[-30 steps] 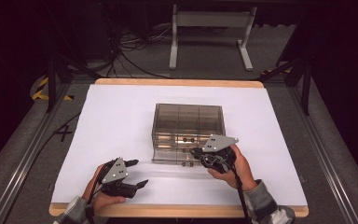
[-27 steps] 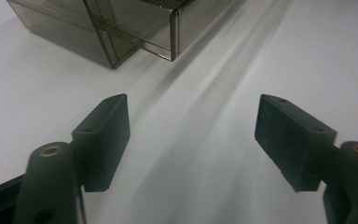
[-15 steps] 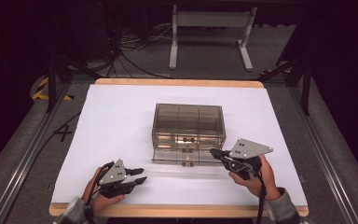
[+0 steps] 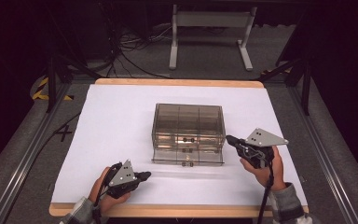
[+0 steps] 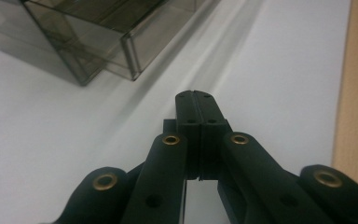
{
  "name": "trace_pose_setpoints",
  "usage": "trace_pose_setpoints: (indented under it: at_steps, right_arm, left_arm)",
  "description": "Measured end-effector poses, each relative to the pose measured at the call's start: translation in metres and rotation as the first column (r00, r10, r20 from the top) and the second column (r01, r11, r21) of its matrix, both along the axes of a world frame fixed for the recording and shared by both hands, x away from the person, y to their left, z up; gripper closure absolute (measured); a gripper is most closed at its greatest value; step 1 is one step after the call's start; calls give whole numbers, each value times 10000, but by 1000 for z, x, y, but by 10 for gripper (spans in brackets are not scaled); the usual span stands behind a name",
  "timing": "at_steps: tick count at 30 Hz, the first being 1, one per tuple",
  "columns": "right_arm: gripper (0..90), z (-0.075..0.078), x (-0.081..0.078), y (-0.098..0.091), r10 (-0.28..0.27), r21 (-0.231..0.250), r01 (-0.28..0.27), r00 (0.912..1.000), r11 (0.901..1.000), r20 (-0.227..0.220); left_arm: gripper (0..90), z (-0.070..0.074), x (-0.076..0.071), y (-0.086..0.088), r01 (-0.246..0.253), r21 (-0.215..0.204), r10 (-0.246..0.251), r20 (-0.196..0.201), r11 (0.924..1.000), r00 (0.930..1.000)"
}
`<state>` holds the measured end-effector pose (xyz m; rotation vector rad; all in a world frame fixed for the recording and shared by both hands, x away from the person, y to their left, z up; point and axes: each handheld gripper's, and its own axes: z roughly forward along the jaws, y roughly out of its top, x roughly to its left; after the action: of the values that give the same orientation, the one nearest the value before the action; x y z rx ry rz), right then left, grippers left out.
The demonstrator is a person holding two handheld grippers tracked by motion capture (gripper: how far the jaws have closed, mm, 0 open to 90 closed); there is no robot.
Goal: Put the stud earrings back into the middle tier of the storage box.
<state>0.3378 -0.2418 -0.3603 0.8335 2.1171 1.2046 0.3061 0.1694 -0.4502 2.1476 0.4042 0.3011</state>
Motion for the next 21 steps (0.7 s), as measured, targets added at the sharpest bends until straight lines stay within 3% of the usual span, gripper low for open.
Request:
trace_pose_setpoints:
  at_steps: [3, 6, 15, 21]
  right_arm:
    - [900, -1, 7, 0, -50, 258, 50, 10000, 9997, 20]
    - [900, -3, 12, 6, -23, -18, 24, 10000, 10000, 87]
    - [900, -9, 27, 13, -149, -149, 148, 9999, 9998, -18]
    - [900, -9, 29, 11, -305, -237, 305, 9995, 9993, -18]
  left_arm:
    - [898, 0, 0, -7, 15, 112, -16, 81, 9999, 10000]
    - [898, 0, 0, -14, -1, 78, 0, 132, 10000, 9999]
    - [898, 3, 2, -31, -85, -6, 85, 213, 10000, 9997]
    - [898, 5, 2, -39, -9, -83, 11, 234, 10000, 9997]
